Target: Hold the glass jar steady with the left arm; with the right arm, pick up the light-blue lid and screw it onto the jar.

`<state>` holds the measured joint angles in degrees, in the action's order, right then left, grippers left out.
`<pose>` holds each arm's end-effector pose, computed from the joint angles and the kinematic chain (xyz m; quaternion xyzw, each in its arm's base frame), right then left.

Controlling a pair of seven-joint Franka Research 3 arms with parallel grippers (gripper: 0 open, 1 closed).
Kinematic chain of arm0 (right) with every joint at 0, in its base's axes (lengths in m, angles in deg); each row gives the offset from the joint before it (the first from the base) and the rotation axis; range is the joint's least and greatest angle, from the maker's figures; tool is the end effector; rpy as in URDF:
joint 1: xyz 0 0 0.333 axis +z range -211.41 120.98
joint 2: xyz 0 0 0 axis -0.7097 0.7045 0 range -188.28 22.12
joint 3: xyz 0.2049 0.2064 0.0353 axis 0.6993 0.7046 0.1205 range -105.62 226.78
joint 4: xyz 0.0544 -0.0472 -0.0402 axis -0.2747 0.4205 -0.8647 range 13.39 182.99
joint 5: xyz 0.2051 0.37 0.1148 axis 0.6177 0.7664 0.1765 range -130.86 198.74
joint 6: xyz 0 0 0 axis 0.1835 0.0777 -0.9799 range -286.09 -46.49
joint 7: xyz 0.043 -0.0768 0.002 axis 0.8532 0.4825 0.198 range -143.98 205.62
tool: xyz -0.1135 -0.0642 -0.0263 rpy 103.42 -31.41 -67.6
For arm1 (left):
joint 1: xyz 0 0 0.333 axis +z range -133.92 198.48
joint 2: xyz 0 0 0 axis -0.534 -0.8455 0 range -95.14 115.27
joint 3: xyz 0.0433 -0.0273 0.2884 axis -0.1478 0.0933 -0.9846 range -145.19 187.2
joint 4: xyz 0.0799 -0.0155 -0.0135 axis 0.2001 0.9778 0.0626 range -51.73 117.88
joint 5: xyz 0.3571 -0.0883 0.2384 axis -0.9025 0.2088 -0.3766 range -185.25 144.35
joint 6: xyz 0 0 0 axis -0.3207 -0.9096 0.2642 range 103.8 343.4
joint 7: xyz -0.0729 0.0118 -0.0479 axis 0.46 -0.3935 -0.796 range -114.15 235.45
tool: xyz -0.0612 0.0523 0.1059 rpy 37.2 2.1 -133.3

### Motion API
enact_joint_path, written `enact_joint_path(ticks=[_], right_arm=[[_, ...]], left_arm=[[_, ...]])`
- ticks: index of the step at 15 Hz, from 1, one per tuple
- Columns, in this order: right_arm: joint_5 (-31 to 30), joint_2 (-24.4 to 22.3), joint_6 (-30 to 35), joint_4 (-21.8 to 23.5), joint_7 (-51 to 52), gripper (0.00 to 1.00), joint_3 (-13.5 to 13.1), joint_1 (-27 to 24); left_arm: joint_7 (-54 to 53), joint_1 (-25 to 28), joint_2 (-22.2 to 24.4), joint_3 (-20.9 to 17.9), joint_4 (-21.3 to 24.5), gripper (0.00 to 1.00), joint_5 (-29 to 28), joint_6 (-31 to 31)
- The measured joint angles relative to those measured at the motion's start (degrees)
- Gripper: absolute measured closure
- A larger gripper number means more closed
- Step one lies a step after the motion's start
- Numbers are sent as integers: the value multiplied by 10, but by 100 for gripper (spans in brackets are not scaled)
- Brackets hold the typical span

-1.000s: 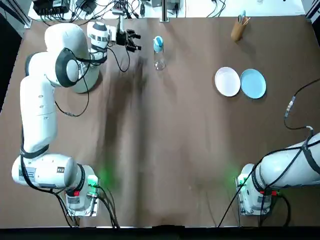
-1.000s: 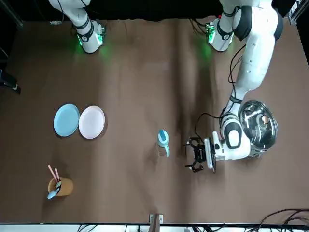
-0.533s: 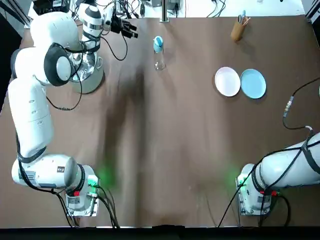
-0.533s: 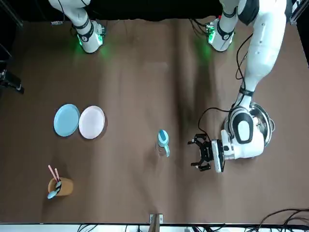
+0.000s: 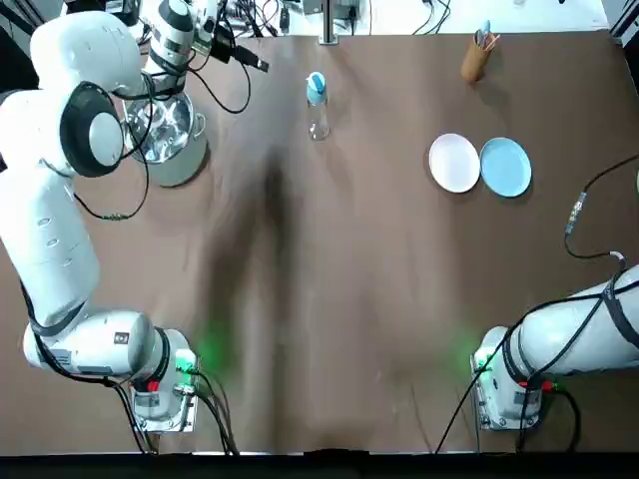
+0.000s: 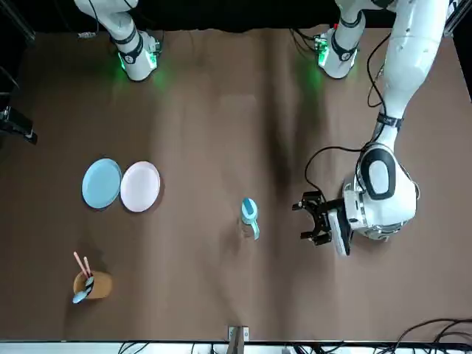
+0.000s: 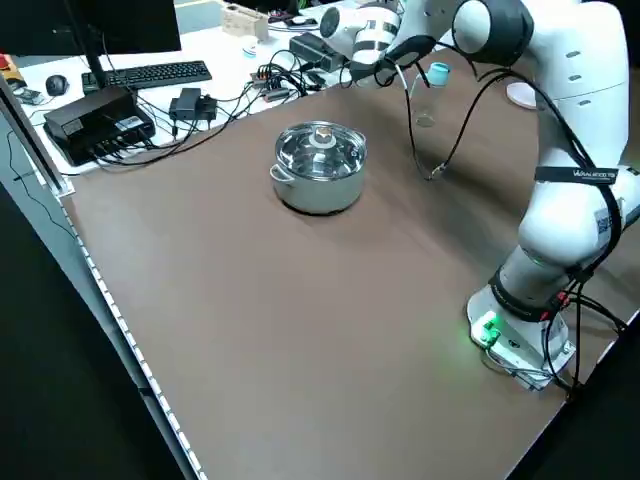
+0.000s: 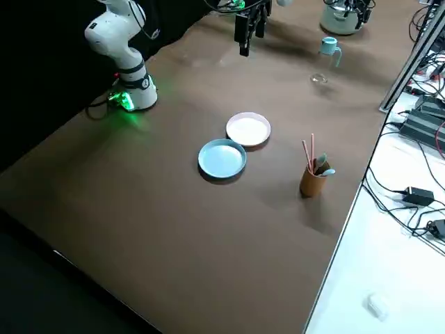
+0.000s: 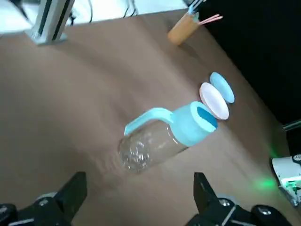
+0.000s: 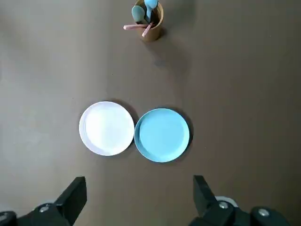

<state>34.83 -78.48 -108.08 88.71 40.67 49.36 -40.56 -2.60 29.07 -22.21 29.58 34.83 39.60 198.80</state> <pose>0.6153 -0.0643 0.5943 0.9996 0.0294 0.0022 0.0004 0.6964 -0.1979 0.2505 0.8393 -0.2934 0.1586 0.4294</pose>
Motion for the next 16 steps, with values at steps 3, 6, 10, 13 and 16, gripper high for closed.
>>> enact_joint_path(ticks=[3, 6, 10, 13, 16], right_arm=[[0, 0, -3, 0, 0, 0, 0, 0], [0, 0, -5, 0, 0, 0, 0, 0], [0, 0, -5, 2, 0, 0, 0, 0], [0, 0, -8, 2, 0, 0, 0, 0], [0, 0, -13, 2, 0, 0, -1, -1]], left_arm=[[117, 0, 44, 0, 26, 0, -63, 0], [224, -2, 91, 0, 55, 0, -131, 0], [329, -2, 152, -1, 95, 0, -270, -1], [404, -2, 189, -4, 107, 0, -381, -32], [477, -2, 209, -4, 105, 0, -470, -72]])
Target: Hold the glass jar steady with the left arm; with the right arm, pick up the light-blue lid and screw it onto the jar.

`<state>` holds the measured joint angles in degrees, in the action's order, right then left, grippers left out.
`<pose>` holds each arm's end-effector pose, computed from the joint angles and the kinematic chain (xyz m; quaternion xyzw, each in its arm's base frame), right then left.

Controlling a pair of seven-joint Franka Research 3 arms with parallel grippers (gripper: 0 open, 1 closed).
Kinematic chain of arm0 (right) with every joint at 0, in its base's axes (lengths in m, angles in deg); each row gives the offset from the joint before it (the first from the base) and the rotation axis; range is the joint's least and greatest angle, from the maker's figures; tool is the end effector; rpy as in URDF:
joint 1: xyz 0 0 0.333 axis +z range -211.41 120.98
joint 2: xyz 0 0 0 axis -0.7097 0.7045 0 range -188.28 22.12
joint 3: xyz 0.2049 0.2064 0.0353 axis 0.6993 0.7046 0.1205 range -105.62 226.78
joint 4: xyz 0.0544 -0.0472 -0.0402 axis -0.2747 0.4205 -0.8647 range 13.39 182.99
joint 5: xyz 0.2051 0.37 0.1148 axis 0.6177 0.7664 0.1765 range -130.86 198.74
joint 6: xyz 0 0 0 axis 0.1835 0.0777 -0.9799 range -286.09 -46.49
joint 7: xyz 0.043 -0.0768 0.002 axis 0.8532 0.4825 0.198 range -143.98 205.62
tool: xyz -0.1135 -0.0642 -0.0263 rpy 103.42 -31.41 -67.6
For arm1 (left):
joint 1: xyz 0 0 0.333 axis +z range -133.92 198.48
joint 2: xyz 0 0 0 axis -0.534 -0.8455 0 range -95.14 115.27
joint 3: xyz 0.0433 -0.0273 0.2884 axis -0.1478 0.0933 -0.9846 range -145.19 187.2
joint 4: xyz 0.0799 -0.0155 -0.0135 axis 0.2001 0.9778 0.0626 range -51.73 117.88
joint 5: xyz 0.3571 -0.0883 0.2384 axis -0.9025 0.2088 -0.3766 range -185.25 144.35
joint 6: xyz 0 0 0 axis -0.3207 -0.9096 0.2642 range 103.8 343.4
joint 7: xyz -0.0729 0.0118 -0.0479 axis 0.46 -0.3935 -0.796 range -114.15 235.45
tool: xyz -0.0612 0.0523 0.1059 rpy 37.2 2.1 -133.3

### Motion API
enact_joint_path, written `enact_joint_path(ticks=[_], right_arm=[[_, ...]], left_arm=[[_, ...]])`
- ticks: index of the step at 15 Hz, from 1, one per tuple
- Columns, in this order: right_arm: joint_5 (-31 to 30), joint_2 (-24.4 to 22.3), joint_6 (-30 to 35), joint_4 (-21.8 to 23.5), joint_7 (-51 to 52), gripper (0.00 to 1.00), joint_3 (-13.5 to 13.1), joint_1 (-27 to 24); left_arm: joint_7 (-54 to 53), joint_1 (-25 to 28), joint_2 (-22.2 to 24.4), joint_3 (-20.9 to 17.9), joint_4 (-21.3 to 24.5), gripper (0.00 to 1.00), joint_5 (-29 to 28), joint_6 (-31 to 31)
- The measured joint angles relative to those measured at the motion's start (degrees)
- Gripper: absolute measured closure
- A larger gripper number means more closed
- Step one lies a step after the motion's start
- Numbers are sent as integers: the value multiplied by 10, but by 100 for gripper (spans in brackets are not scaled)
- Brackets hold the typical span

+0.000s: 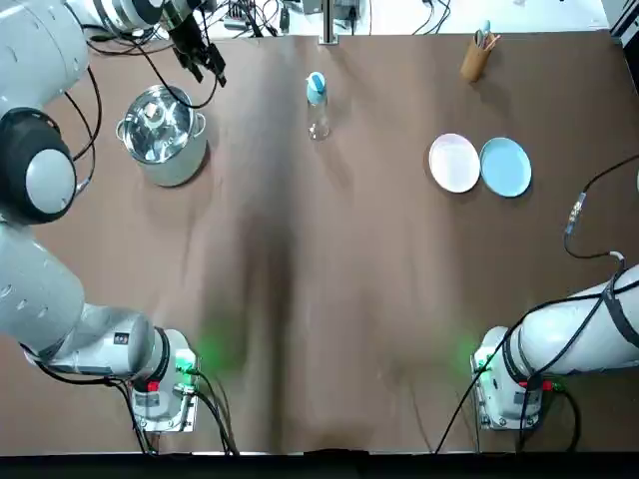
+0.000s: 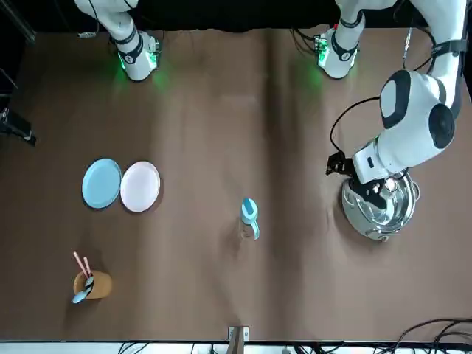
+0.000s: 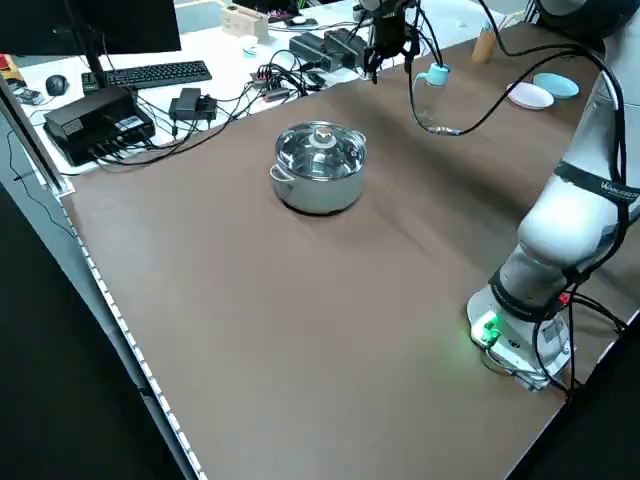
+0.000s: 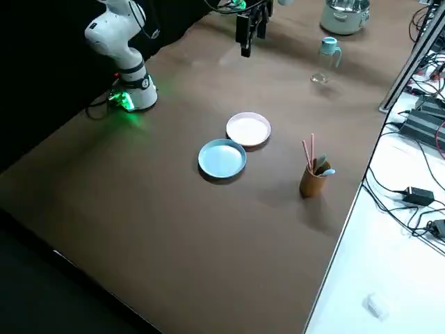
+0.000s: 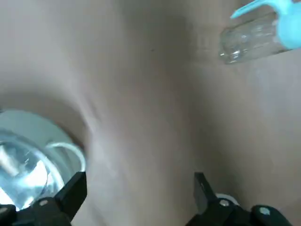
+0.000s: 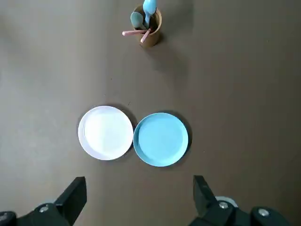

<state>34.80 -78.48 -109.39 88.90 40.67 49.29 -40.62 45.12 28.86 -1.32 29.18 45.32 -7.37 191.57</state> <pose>0.6181 -0.0662 0.5946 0.9995 0.0282 0.0118 0.0021 0.6308 -0.1470 0.3633 0.9752 -0.1864 -0.0142 0.1185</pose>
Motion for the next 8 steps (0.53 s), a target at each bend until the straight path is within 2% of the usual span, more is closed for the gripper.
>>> enact_joint_path(ticks=[3, 4, 6, 8], right_arm=[[0, 0, 0, 0, 0, 0, 1, 1], [0, 0, 0, 0, 0, 0, 2, 2], [-1, 0, -2, 0, 0, 0, 1, 2], [-9, 0, -9, 1, 0, 0, 0, 1]], left_arm=[[78, -2, 6, 2, -39, 0, -53, -59], [136, -7, 4, 2, -109, 0, -74, -160], [175, -10, -17, 0, -204, 0, -90, -277], [181, -6, -45, -4, -264, 0, -100, -331]])
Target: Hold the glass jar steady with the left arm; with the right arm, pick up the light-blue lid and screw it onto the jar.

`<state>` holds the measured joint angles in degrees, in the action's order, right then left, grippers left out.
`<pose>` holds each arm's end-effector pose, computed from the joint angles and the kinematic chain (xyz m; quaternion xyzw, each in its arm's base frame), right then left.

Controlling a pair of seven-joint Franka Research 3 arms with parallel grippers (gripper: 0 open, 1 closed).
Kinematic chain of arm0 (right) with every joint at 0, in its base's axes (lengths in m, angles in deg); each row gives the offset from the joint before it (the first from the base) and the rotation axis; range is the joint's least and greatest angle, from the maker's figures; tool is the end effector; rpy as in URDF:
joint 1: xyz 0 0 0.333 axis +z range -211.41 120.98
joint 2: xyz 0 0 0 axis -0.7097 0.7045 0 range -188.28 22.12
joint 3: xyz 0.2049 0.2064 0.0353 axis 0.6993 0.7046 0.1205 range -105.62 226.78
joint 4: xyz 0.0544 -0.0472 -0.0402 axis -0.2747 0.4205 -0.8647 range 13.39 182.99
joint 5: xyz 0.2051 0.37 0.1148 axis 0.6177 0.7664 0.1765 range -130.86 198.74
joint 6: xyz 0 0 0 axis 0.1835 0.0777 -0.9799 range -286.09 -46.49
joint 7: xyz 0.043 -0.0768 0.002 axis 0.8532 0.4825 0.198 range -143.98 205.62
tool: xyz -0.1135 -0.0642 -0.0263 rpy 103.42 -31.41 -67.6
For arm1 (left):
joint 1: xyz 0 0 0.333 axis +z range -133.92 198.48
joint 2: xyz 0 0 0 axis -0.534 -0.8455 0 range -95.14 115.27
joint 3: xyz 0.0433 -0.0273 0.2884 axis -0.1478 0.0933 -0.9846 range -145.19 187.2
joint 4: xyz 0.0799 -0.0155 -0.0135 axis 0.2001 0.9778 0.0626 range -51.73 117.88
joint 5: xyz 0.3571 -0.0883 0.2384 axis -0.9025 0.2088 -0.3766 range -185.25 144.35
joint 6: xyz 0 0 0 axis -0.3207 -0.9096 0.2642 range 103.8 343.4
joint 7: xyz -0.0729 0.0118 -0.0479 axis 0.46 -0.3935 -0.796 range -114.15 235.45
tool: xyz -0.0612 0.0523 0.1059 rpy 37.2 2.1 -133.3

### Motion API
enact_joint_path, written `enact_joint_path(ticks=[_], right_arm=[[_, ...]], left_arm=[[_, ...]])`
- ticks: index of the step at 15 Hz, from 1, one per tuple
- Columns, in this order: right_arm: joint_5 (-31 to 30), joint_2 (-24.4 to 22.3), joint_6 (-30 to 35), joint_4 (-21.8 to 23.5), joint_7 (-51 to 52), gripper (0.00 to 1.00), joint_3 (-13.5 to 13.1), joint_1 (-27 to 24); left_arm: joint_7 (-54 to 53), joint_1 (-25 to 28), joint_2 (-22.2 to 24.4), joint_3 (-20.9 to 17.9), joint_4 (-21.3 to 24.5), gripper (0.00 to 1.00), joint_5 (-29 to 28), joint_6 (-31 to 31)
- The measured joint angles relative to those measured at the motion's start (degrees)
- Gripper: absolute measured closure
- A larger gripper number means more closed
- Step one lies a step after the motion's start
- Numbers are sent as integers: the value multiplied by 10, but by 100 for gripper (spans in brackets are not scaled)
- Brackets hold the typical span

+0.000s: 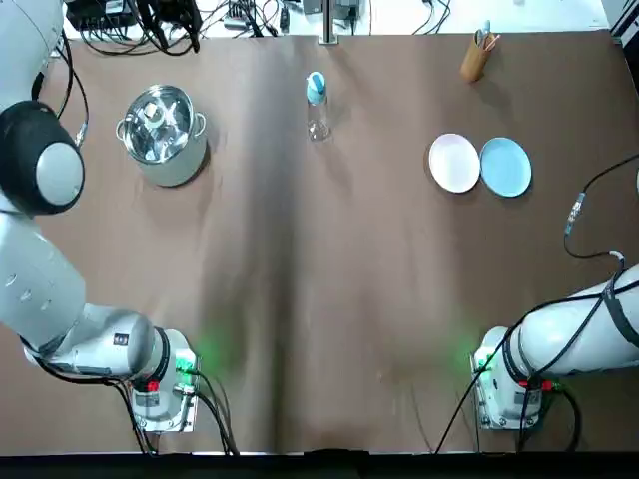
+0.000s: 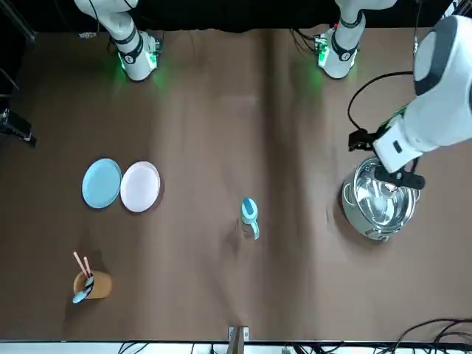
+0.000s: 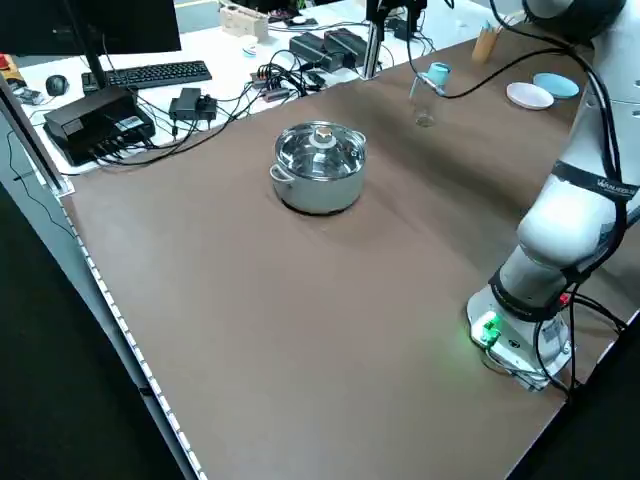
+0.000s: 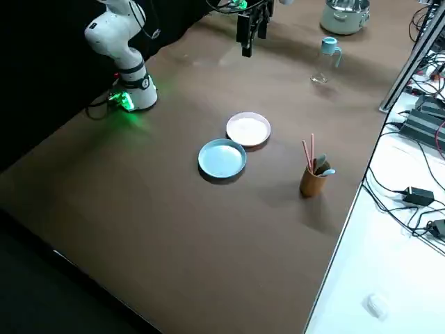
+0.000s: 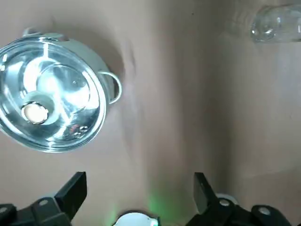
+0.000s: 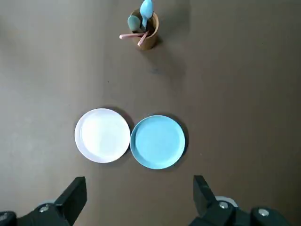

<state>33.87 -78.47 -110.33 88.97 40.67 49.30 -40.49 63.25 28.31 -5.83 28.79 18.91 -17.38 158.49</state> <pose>0.6201 -0.0671 0.5954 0.9993 0.0292 0.0181 0.0112 0.6354 -0.1303 0.5024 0.9891 -0.0804 -0.1195 0.0307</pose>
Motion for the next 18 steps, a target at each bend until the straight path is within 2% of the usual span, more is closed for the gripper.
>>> enact_joint_path(ticks=[3, 6, 18], right_arm=[[0, 0, 0, 0, 0, 0, -1, -3], [0, 0, -8, 0, 0, 0, -3, -5], [3, 0, -15, 7, -43, 0, 2, -1]], left_arm=[[1, 5, -23, -2, -27, 0, -27, -12], [10, 1, -16, 6, -42, 0, -63, -16], [16, -4, 3, 29, -44, 0, -71, -35]])
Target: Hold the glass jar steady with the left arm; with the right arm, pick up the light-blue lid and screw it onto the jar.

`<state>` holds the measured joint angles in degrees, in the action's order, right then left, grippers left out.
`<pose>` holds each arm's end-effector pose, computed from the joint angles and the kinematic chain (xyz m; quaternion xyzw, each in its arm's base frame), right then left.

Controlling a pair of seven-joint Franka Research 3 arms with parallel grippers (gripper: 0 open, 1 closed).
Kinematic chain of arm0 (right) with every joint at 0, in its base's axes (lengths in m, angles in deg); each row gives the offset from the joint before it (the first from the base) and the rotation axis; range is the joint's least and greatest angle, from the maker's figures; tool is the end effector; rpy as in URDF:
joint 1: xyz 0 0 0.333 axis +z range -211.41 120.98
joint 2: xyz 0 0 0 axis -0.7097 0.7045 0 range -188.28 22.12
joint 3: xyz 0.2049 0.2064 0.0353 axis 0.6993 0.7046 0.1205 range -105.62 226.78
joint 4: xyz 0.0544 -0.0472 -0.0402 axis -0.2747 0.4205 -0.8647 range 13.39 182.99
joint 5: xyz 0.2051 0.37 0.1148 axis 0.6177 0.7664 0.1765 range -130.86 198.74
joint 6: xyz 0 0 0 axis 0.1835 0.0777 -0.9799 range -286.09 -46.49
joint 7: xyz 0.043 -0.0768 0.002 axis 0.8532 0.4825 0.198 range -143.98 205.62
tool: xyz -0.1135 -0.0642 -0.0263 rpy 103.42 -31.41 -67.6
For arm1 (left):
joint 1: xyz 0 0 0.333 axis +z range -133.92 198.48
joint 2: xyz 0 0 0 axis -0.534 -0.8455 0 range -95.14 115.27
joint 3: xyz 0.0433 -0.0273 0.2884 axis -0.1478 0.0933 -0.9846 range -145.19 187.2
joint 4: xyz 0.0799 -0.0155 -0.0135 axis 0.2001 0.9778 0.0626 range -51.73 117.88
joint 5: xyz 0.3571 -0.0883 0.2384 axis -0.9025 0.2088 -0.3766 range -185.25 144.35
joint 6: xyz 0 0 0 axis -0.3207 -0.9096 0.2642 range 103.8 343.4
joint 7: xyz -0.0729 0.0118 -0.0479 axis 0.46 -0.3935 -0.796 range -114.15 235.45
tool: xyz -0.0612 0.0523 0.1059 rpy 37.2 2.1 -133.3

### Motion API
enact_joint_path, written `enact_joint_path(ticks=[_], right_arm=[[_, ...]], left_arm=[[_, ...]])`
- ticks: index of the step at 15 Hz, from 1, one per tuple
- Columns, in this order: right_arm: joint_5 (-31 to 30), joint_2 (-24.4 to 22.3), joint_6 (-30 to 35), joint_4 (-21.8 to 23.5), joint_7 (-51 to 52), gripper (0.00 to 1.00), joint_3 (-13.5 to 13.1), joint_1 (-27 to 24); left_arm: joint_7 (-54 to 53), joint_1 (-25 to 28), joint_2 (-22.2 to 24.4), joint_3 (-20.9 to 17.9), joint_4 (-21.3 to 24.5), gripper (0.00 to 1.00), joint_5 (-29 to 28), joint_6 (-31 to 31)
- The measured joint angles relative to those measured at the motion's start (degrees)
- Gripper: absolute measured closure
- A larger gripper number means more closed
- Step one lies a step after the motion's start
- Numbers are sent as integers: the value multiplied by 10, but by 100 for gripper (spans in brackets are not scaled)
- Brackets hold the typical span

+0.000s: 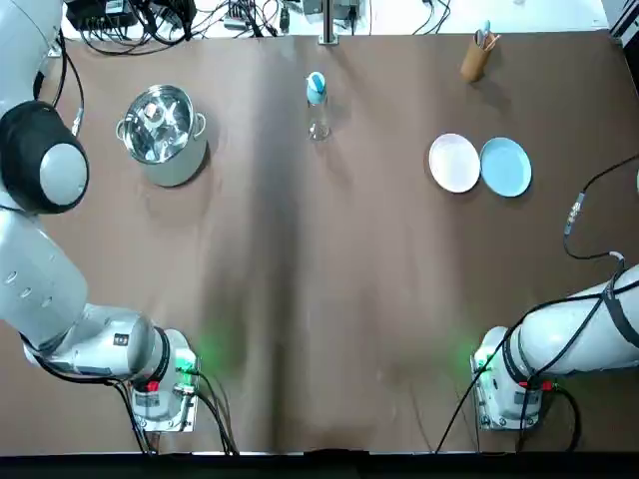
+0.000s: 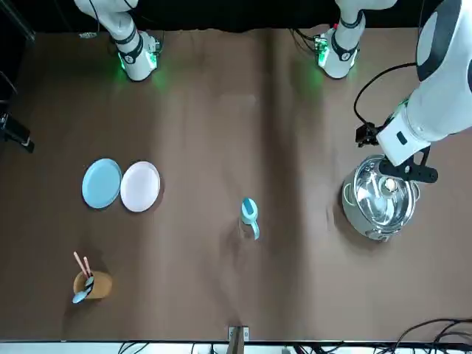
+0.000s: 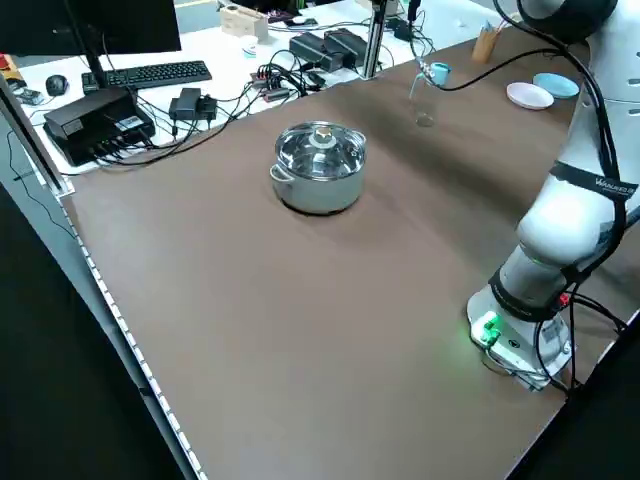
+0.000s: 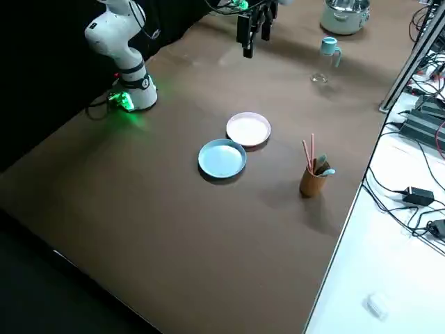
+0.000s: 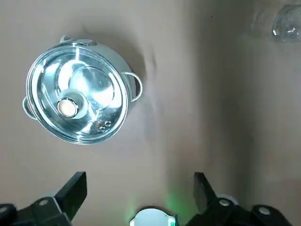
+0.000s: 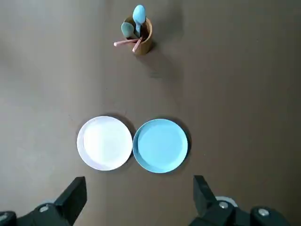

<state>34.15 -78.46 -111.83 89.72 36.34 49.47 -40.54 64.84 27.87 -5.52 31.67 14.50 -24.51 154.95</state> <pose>0.6234 -0.0656 0.5910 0.9996 -0.0075 0.0252 0.0086 0.6278 -0.1428 0.5405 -0.9906 0.0888 0.1006 0.0273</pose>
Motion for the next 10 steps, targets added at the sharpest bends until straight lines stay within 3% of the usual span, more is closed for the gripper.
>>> enact_joint_path(ticks=[4, 7, 10], right_arm=[[0, 0, -2, 6, 0, 0, 0, 0], [0, 0, -3, 7, 0, 0, 0, 0], [0, 0, -3, 7, 0, 0, 1, 2]], left_arm=[[0, 5, 6, 0, 0, 0, 0, 12], [0, 6, 13, 0, 9, 0, 0, 72], [3, 7, 45, -4, 72, 0, 1, 150]])
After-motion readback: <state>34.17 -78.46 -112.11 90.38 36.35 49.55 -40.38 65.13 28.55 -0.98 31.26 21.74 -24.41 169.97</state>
